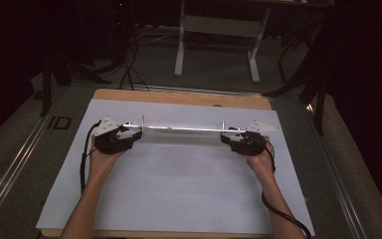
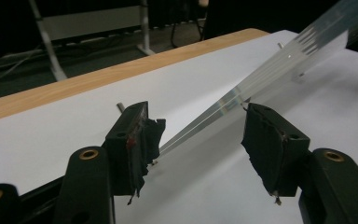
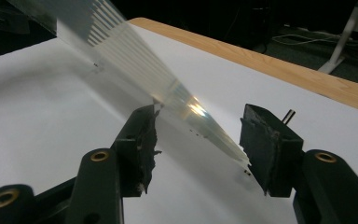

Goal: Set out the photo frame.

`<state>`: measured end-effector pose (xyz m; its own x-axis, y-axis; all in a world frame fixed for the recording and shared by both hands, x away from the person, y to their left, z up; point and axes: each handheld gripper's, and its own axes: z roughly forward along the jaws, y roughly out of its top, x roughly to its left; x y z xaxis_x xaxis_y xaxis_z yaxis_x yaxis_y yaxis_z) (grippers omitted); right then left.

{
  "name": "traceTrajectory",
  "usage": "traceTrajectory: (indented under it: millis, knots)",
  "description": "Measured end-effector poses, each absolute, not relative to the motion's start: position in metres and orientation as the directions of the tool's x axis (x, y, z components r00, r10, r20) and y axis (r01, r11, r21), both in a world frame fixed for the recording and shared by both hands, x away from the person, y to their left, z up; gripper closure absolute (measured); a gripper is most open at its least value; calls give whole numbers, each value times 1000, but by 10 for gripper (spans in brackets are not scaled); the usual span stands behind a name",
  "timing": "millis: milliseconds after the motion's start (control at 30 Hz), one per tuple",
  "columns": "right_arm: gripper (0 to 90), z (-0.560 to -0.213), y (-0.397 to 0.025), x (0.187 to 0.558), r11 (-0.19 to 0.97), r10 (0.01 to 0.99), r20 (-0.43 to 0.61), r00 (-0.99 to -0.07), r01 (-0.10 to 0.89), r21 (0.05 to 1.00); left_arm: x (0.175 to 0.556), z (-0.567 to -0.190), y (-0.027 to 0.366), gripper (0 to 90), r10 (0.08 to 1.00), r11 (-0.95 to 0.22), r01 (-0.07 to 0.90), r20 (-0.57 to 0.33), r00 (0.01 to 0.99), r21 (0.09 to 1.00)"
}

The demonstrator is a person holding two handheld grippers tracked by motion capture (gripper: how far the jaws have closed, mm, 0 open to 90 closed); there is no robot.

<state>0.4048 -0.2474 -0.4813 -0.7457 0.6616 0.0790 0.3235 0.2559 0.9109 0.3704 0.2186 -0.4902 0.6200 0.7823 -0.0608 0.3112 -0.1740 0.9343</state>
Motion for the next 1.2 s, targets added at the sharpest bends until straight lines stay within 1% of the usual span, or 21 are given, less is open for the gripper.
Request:
traceTrajectory:
  millis: [233,533,600,733,800,967,1200]
  knots:
    - [454,-481,-247,407,243,666,91,-741,331,912,377,-488,212,408,753,-169,298,-72,654,940]
    - [455,-480,-247,410,214,686,103,-720,336,917,379,-486,205,422,773,-164,282,-54,632,945]
    - [476,-482,-247,411,210,714,96,-693,343,915,379,-486,204,435,779,-164,279,-49,625,946]
    - [498,-487,-249,413,194,733,110,-671,361,912,381,-484,204,439,785,-165,283,-48,617,945]
    - [504,-487,-249,413,193,735,104,-670,354,915,382,-484,203,442,787,-165,283,-46,615,945]
    - [515,-484,-245,412,214,748,53,-662,317,924,385,-484,202,442,795,-153,284,-53,604,947]
    - [502,-482,-242,414,218,745,35,-666,292,931,389,-484,202,442,798,-140,279,-59,600,950]
